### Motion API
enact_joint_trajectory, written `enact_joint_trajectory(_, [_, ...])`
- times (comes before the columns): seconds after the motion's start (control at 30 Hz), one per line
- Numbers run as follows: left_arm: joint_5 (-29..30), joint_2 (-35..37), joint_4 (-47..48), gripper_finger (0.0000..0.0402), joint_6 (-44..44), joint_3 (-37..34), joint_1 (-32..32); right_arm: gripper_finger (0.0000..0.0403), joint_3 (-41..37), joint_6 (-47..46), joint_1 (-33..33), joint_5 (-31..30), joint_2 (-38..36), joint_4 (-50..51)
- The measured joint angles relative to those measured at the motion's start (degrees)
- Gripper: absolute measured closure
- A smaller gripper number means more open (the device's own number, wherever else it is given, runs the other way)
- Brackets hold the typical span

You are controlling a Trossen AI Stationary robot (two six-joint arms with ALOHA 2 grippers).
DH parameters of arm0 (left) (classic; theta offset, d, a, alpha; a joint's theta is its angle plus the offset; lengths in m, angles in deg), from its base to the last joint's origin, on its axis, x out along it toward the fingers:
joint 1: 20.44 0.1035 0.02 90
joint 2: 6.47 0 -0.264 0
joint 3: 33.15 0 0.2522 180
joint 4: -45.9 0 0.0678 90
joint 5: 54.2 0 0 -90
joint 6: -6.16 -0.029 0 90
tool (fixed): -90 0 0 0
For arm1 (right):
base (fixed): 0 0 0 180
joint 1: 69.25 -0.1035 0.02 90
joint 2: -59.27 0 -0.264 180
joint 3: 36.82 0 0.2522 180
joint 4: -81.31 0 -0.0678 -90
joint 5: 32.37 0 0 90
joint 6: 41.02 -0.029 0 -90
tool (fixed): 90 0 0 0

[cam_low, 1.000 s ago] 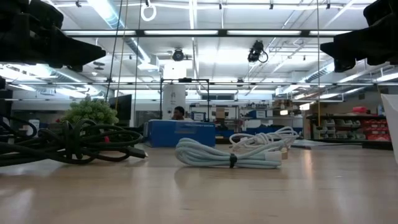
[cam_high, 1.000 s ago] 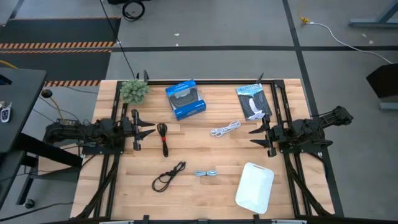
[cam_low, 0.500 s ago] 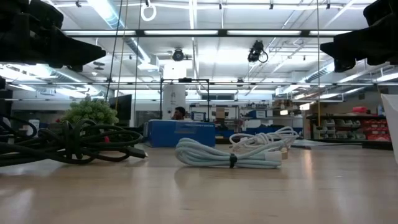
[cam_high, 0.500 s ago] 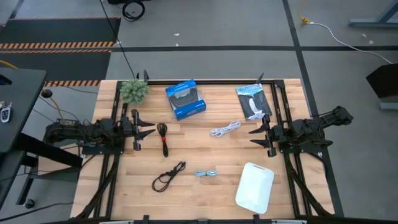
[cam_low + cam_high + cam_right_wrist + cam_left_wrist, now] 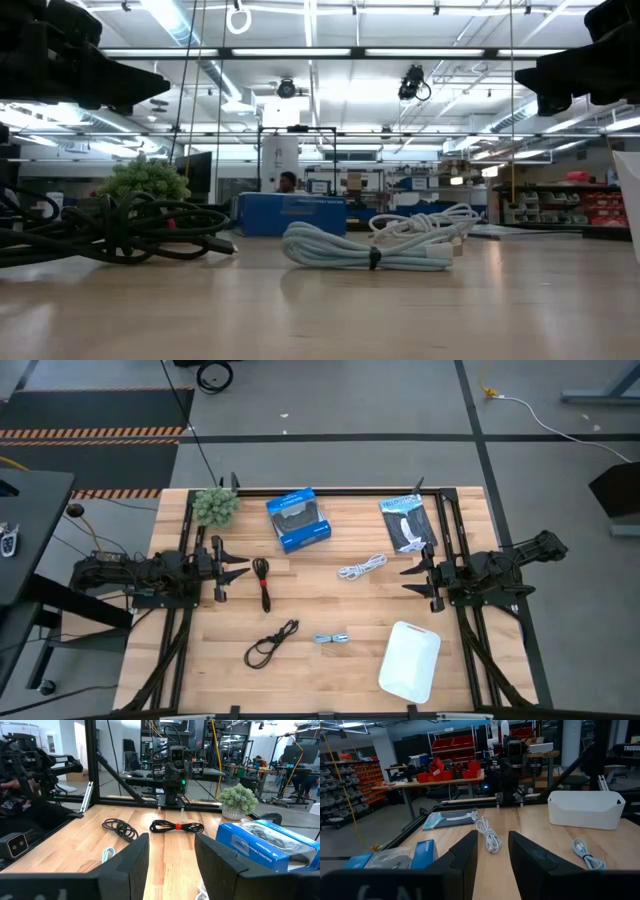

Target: Pick and place USB-C Cables

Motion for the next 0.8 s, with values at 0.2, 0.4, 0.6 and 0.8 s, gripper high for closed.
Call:
enact_joint_trajectory(0.2, [0.00, 0.01, 0.00, 0.0285, 0.03, -0.01, 0.01, 0.0238, 0.01, 0.00, 0.02, -0.01, 0.01, 0.00])
enact_joint_trajectory(0.4, [-0.04, 0.03, -3.68, 0.0285, 3.88, 0.00, -0.01, 0.0238, 0.00, 0.00, 0.00, 0.01, 0.00, 0.00])
enact_joint_trajectory(0.6, [-2.73, 0.01, -4.37, 0.0285, 13.63, 0.01, 0.01, 0.0238, 0.00, 0.00, 0.02, 0.00, 0.02, 0.00])
enact_joint_trajectory(0.8, [-16.65, 0.01, -10.43, 0.0285, 16.88, 0.01, -0.01, 0.0238, 0.00, 0.00, 0.02, 0.01, 0.02, 0.00])
